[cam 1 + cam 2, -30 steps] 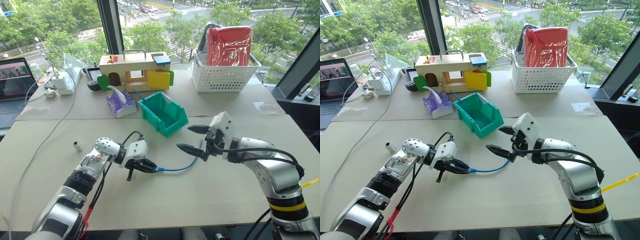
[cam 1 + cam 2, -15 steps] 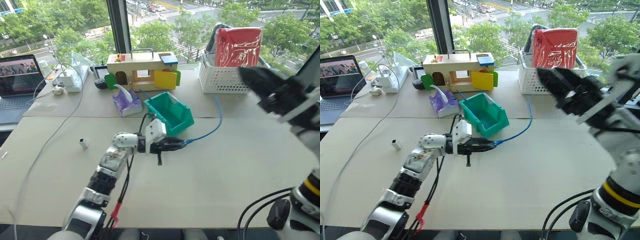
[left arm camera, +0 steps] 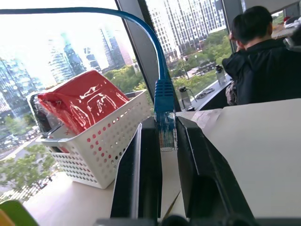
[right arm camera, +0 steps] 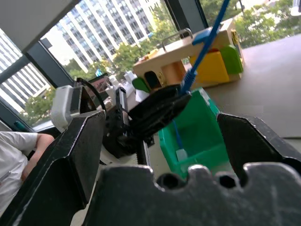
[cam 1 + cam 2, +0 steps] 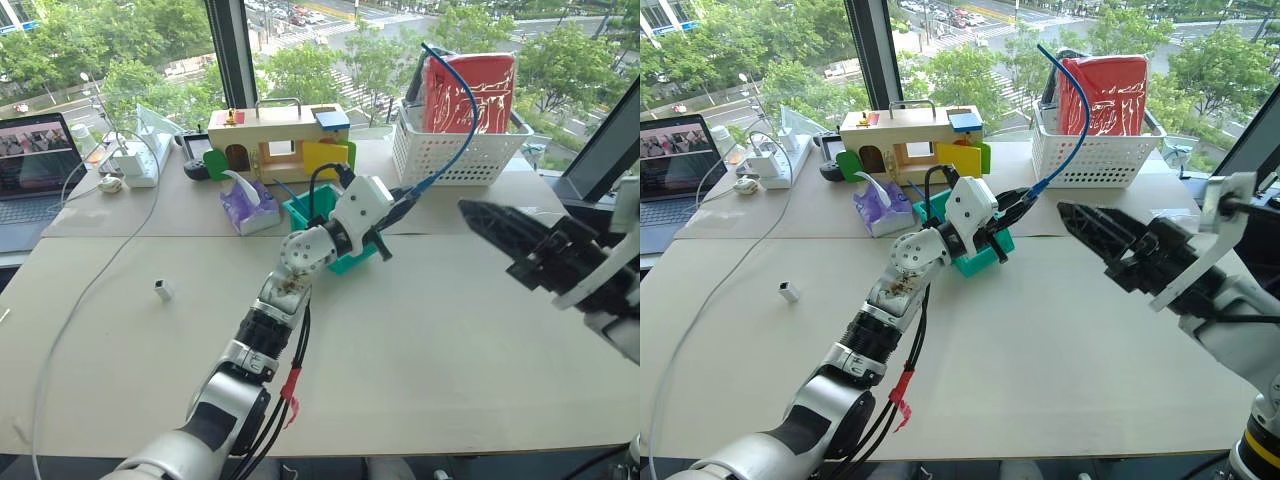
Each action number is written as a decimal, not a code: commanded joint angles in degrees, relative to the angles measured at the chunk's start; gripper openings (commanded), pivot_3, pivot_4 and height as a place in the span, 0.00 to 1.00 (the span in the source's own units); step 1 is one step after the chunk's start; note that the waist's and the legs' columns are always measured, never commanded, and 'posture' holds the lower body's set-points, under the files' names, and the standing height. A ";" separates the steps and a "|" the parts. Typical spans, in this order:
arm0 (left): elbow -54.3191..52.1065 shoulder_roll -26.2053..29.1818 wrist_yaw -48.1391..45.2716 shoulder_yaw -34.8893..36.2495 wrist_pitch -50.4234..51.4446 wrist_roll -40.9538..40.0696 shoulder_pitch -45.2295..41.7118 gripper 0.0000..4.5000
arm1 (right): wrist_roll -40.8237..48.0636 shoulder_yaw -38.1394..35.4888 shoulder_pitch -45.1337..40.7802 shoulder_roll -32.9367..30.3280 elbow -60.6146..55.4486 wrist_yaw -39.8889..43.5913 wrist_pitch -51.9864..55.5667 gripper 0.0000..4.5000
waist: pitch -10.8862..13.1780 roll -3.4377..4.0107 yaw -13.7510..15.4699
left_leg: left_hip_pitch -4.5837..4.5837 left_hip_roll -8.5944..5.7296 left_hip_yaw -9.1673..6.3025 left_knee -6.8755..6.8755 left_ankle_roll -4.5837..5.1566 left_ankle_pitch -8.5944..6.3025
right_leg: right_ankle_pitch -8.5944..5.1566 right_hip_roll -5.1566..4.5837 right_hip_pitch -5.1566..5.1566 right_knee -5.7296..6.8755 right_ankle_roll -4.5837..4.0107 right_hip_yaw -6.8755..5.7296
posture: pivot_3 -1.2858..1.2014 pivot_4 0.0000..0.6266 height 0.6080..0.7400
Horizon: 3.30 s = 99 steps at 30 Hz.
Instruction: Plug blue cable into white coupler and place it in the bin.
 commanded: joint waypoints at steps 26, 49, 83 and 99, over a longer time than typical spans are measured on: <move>-12.54 -0.66 -8.37 -4.66 6.92 -5.29 5.83 0.02 | -7.50 10.31 -7.18 7.32 5.59 3.99 -9.90 0.28 | -0.01 0.02 0.07 | -0.05 0.00 -0.01 -0.02 0.00 0.00 | 0.00 0.00 -0.03 -0.08 0.01 -0.01 | 0.52 0.24 1.00; -11.75 -0.74 -7.42 -4.34 7.24 -5.29 5.60 0.02 | -4.51 11.94 -6.79 5.76 4.63 5.36 -8.40 0.41 | -0.01 0.02 0.07 | -0.05 0.00 -0.01 -0.02 0.00 0.00 | 0.00 0.00 -0.03 -0.08 0.00 -0.01 | 0.52 0.24 1.00; -16.24 0.99 -13.87 0.58 14.96 -16.17 7.25 0.45 | -2.10 11.37 -6.82 5.52 7.23 2.35 -9.99 0.00 | -0.01 0.02 -0.07 | -0.05 0.01 -0.01 -0.02 0.00 0.00 | 0.00 0.00 -0.03 -0.07 0.00 -0.01 | 0.52 0.24 1.00; -4.19 47.08 -36.34 29.82 20.09 -28.67 13.89 1.00 | -5.64 15.80 -16.32 6.43 13.43 11.17 -7.44 0.00 | 0.03 0.13 -1.43 | -0.02 0.07 -0.05 -0.17 0.02 0.00 | -0.02 0.05 -0.14 -0.02 -0.02 -0.03 | 0.52 0.24 1.00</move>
